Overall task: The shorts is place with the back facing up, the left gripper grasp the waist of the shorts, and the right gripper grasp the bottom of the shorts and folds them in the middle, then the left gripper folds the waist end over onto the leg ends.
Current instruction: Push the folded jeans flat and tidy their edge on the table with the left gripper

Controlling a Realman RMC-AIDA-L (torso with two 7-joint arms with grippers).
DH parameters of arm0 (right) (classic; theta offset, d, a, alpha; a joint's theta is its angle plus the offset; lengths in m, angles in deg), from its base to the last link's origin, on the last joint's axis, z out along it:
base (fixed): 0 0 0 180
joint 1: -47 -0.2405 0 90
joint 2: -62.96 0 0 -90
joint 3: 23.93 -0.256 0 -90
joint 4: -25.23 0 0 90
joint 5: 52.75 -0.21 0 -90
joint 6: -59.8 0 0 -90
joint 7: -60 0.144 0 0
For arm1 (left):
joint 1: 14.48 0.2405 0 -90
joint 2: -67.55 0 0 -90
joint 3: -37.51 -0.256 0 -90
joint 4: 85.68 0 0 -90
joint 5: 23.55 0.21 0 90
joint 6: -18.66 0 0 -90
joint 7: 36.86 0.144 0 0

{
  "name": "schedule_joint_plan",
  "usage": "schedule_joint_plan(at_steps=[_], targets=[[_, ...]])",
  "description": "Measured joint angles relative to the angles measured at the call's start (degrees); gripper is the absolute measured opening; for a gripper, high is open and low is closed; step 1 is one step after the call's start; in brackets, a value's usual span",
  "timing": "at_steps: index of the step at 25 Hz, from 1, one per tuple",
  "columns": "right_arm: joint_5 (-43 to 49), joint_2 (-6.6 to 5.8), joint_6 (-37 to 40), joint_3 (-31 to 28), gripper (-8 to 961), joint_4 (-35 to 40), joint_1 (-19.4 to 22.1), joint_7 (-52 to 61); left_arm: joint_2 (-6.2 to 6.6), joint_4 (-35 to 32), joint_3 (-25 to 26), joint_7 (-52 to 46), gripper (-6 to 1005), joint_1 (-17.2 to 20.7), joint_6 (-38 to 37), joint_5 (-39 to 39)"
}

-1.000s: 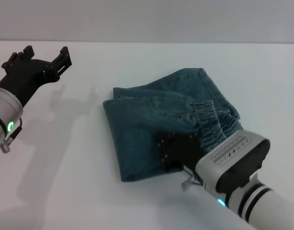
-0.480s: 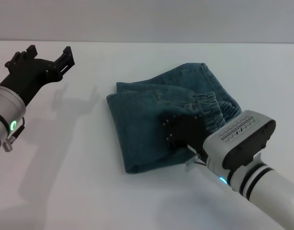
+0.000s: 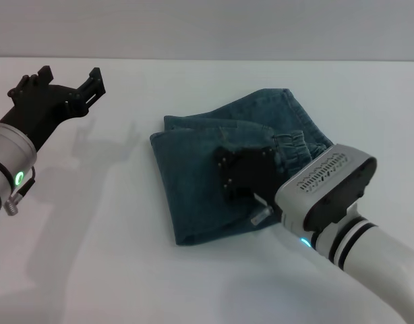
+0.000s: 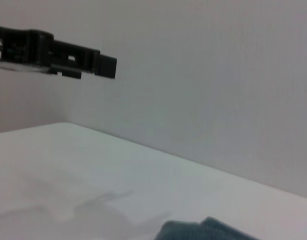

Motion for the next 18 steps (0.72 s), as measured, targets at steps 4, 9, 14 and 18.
schedule_joint_plan(at_steps=[4, 9, 14, 18], targets=[[0.08, -0.21, 8.31, -2.59, -1, 0.59, 2.93, -3.18, 0.13, -0.01, -0.76, 0.15, 846, -0.11, 0.23, 0.32], [-0.04, -0.35, 14.27, -11.0, -1, 0.53, 8.33, -7.31, 0.27, -0.7, -2.87, 0.97, 846, -0.56, 0.08, 0.75], [-0.17, -0.24, 19.59, -18.88, -1, 1.67, 14.55, -8.91, 0.36, -1.95, -7.99, 1.64, 846, -2.29, 0.15, 1.83], [-0.24, -0.25, 21.16, -23.91, -1, 1.82, 19.41, -9.1, 0.25, -4.33, -13.47, 1.93, 813, -4.11, 0.11, 2.55]])
